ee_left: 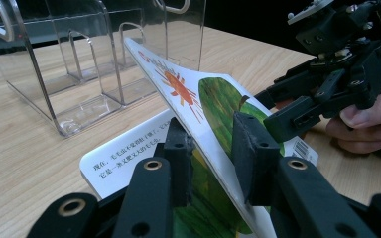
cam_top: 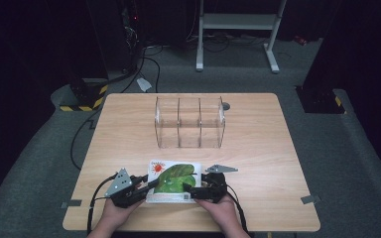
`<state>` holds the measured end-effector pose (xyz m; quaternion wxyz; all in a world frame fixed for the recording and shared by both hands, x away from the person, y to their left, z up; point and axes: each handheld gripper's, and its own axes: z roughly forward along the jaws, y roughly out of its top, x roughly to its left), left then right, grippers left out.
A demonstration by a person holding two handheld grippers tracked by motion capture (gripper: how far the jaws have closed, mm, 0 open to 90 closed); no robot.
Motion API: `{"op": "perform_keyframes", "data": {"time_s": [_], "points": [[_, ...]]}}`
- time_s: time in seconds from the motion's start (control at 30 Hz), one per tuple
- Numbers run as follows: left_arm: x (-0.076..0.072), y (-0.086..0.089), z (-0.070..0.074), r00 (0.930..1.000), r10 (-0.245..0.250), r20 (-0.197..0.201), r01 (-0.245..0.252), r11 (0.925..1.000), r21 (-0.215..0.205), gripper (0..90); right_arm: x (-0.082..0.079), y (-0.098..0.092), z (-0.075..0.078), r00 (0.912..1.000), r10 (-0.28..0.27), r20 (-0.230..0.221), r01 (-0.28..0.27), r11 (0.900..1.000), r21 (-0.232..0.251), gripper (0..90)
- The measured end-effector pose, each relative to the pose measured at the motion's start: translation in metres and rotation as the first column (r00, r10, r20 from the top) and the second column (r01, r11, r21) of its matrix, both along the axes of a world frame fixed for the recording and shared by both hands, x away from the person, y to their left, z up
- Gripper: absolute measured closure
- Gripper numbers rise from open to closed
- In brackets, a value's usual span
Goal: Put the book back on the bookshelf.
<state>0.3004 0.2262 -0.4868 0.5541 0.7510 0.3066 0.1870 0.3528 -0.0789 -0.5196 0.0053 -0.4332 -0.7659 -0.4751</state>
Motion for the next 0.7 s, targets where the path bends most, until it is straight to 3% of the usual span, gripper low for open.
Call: {"op": "perform_keyframes", "data": {"time_s": [0.23,0.43,0.7], "points": [[-0.0008,-0.0001,0.0000,1.0000,-0.001,0.009,0.001,1.0000,0.008,70.0,0.0023,0.0008,-0.0028,0.9995,0.009,-0.031,-0.008,1.000,0.029,13.6],[0.0011,0.0011,-0.0018,1.0000,-0.005,0.002,0.005,1.0000,0.004,69.9,0.0030,0.0034,-0.0020,0.9991,0.016,-0.039,-0.016,1.000,0.019,13.1],[0.0008,0.0037,-0.0026,0.9998,0.013,-0.013,-0.013,0.9999,-0.003,70.4,0.0006,-0.0027,0.0013,0.9998,-0.005,-0.020,0.006,0.999,0.040,25.3]]}}
